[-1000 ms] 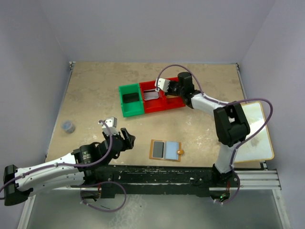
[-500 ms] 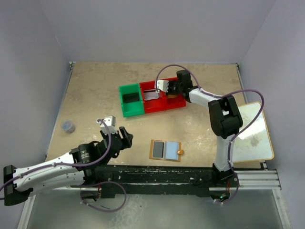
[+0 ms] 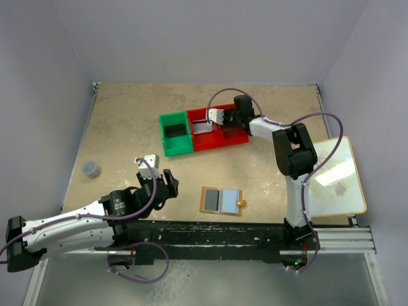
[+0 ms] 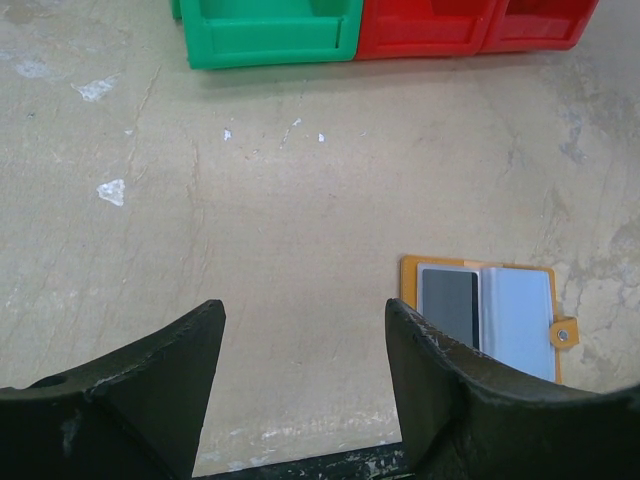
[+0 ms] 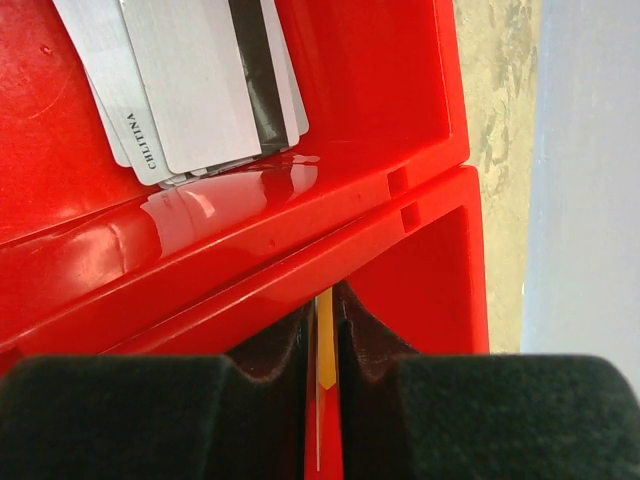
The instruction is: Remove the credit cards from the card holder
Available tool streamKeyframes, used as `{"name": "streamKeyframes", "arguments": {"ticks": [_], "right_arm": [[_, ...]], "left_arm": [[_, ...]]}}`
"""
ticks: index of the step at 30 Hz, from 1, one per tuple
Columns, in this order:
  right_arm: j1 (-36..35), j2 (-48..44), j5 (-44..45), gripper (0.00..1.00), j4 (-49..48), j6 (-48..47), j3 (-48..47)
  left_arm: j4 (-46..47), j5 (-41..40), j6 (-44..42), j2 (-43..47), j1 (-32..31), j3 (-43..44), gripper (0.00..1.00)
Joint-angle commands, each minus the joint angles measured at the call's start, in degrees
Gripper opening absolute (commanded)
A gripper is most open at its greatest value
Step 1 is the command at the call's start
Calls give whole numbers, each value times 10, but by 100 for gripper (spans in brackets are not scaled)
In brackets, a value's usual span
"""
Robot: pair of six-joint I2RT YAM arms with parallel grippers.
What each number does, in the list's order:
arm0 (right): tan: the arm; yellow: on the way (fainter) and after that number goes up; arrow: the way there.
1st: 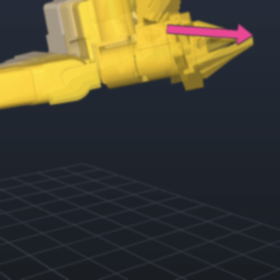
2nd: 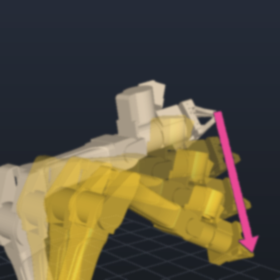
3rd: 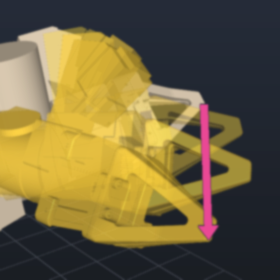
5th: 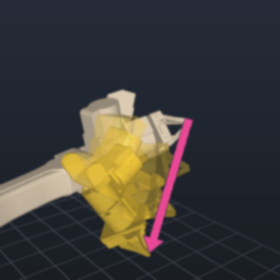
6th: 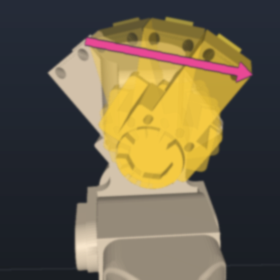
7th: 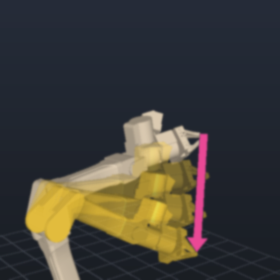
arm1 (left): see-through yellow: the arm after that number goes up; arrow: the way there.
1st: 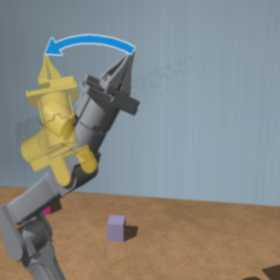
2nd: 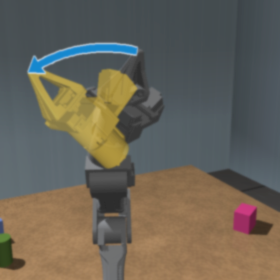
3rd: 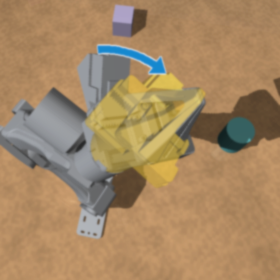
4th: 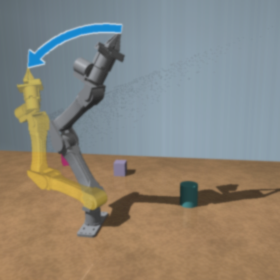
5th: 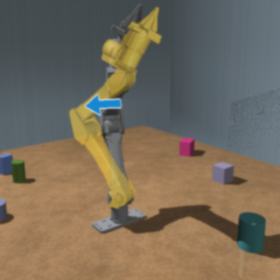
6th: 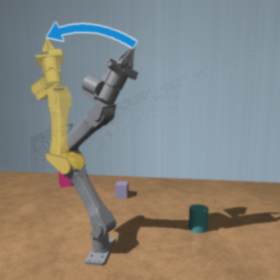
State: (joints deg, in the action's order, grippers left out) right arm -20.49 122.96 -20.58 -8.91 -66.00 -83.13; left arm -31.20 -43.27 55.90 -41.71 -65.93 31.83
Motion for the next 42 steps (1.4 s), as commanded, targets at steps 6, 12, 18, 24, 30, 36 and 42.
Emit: {"name": "streamKeyframes", "arguments": {"ticks": [6,12,18,24,30,36,42], "right_arm": [[4,-11,-15,28,-9,-8,-2],[6,-18,-9,36,19,1,-4],[11,-29,-10,47,44,10,-7],[14,-46,-20,61,75,18,-23],[15,-69,-32,62,63,32,-11],[15,-136,-41,63,2,97,20],[14,-286,119,64,-217,311,144]], "left_arm": [[2,-10,-8,10,0,24,63],[-3,-9,-9,13,0,20,63],[2,2,-8,7,0,19,63],[9,6,-13,6,0,18,63],[11,11,-11,5,0,21,63],[15,19,-5,11,0,16,63],[30,33,2,13,0,10,63]]}}
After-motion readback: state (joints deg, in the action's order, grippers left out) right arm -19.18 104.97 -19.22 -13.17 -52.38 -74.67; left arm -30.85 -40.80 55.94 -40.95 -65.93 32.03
